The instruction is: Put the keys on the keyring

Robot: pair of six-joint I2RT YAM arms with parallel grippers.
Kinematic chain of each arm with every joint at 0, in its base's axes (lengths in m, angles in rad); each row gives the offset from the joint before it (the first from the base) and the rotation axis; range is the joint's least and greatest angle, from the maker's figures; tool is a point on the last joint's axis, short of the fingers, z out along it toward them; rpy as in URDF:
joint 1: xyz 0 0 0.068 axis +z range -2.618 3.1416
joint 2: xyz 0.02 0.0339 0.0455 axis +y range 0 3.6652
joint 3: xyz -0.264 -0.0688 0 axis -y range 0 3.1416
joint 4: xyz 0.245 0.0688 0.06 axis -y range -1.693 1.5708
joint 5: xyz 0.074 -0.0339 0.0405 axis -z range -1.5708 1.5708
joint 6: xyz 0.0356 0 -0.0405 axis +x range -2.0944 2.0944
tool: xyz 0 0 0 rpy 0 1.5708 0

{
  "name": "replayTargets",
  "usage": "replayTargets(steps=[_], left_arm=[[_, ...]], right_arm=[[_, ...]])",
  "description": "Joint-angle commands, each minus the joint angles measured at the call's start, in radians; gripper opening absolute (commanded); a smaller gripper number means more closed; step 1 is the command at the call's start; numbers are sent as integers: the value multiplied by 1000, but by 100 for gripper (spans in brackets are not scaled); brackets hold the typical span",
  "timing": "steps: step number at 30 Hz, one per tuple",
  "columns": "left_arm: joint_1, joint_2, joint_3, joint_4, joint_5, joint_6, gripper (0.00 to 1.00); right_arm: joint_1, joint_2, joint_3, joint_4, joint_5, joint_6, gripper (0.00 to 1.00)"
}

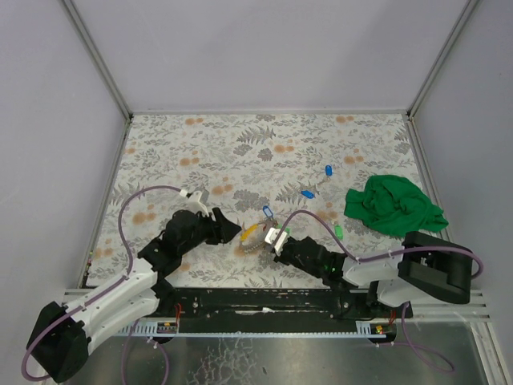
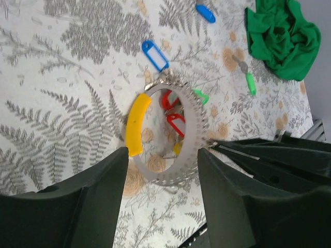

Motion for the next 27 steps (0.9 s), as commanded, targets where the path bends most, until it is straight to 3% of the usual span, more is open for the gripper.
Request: replayTargets(steps=[1,8,13,21,27], left_arm=[[4,9,25,146,-41,48,56],[4,324,66,336,143,32,42],[-8,490,52,469,211,-19,39],[-64,622,36,524,182,-60,33],[-81,661,43,514,144,-64,29]], right_arm=[[0,49,30,88,-8,143,0],[-4,144,-10,170,16,288,0],[-8,168,-14,169,27,335,3],[-11,141,-4,65,53,407,12],[-11,62,21,-83,35,430,26]])
